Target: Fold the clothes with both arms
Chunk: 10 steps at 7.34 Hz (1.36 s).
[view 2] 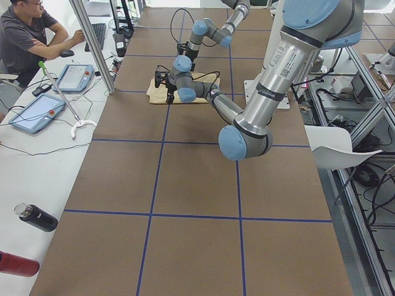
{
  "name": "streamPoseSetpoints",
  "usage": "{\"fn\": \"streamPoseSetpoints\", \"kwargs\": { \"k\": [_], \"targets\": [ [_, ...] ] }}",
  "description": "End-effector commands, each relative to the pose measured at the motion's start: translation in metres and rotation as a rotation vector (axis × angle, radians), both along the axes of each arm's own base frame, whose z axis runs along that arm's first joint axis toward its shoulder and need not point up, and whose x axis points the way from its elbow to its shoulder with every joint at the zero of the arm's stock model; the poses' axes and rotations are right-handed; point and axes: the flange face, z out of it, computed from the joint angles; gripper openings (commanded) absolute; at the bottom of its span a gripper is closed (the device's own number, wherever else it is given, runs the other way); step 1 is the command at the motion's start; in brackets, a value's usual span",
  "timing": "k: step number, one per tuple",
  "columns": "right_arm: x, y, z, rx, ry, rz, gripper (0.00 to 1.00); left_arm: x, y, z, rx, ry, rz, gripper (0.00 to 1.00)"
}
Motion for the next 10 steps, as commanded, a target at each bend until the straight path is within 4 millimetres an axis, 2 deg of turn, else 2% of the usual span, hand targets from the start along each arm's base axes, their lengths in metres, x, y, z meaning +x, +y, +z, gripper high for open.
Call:
{"fn": "streamPoseSetpoints", "kwargs": {
  "k": [1,3,8,10],
  "targets": [
    [-0.033,-0.032,-0.013,0.008,0.025,0.004,1.00,0.001,-0.001,0.003,0.006,0.006,0.000,1.00],
    [-0.043,-0.038,0.003,0.016,0.008,0.005,1.00,0.002,-0.001,0.003,0.008,0.009,0.002,1.00],
    [-0.027,-0.055,0.027,-0.008,0.035,0.004,1.00,0.003,-0.003,0.007,0.017,0.024,0.002,1.00],
    [0.012,-0.085,0.031,-0.036,0.012,-0.028,1.00,0.003,-0.003,0.007,0.017,0.024,0.002,1.00]
  ]
}}
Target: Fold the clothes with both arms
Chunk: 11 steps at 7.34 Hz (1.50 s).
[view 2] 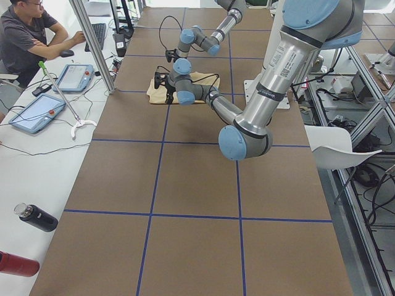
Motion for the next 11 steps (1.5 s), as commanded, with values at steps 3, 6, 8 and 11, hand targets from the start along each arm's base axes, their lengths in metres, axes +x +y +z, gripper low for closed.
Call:
{"fn": "streamPoseSetpoints", "kwargs": {
  "k": [3,6,8,11],
  "targets": [
    [0.049,-0.028,0.032,-0.008,0.023,-0.039,1.00,0.001,0.000,-0.003,-0.008,0.008,-0.005,1.00],
    [0.061,-0.021,-0.002,-0.018,-0.073,-0.073,1.00,0.001,0.002,-0.008,-0.037,0.035,-0.016,1.00],
    [0.067,-0.008,-0.016,-0.061,-0.136,-0.064,1.00,-0.004,0.017,-0.035,-0.025,0.081,-0.010,1.00],
    [0.037,-0.022,-0.020,-0.099,-0.125,-0.052,1.00,0.002,0.027,-0.042,-0.013,0.095,-0.002,1.00]
  ]
}}
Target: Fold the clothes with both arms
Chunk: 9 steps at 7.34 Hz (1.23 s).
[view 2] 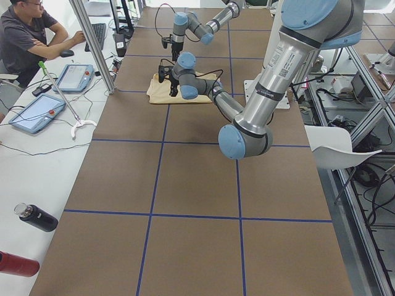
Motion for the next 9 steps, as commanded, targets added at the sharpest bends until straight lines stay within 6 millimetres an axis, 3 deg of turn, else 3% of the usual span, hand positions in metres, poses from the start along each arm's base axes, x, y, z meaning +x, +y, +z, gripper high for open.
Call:
{"fn": "streamPoseSetpoints", "kwargs": {
  "k": [1,2,4,7,9],
  "targets": [
    [-0.040,-0.037,-0.019,0.021,-0.007,0.024,1.00,-0.003,0.004,-0.007,0.010,0.011,-0.002,1.00],
    [-0.056,-0.054,-0.025,0.037,-0.008,0.038,1.00,-0.006,0.006,-0.011,0.020,0.017,-0.004,1.00],
    [-0.065,-0.073,-0.033,0.060,0.035,0.089,1.00,-0.007,0.008,-0.016,0.028,0.024,-0.002,1.00],
    [-0.065,-0.080,0.007,0.027,0.094,0.090,1.00,-0.009,0.008,-0.024,0.037,0.034,-0.005,1.00],
    [-0.043,-0.093,0.023,0.042,0.120,0.086,1.00,-0.010,0.009,-0.027,0.040,0.037,-0.005,1.00]
  ]
}}
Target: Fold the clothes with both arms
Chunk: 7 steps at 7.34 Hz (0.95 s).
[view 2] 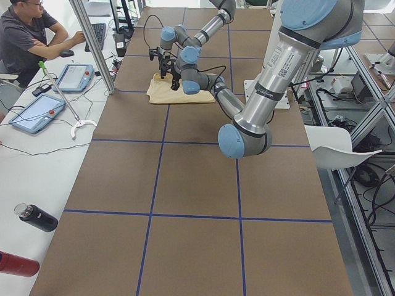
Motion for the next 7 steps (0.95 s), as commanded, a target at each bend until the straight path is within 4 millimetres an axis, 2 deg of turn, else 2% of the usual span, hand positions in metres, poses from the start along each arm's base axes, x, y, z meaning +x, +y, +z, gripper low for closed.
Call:
{"fn": "streamPoseSetpoints", "kwargs": {
  "k": [1,3,5,6,7],
  "targets": [
    [0.027,-0.016,0.019,0.011,0.028,0.003,1.00,-0.001,0.000,0.001,-0.001,-0.001,0.000,1.00],
    [0.035,-0.020,0.023,0.019,0.034,-0.007,1.00,-0.001,0.001,0.004,-0.004,-0.004,0.001,1.00],
    [0.050,-0.022,0.001,0.012,-0.032,-0.027,1.00,-0.002,0.001,0.004,-0.008,0.000,-0.002,1.00],
    [0.063,-0.004,-0.001,-0.013,-0.090,-0.071,1.00,-0.004,0.012,-0.008,-0.013,0.026,0.013,1.00],
    [0.076,0.015,0.004,-0.061,-0.131,-0.085,1.00,0.007,0.039,-0.015,-0.068,0.070,0.043,1.00]
  ]
}}
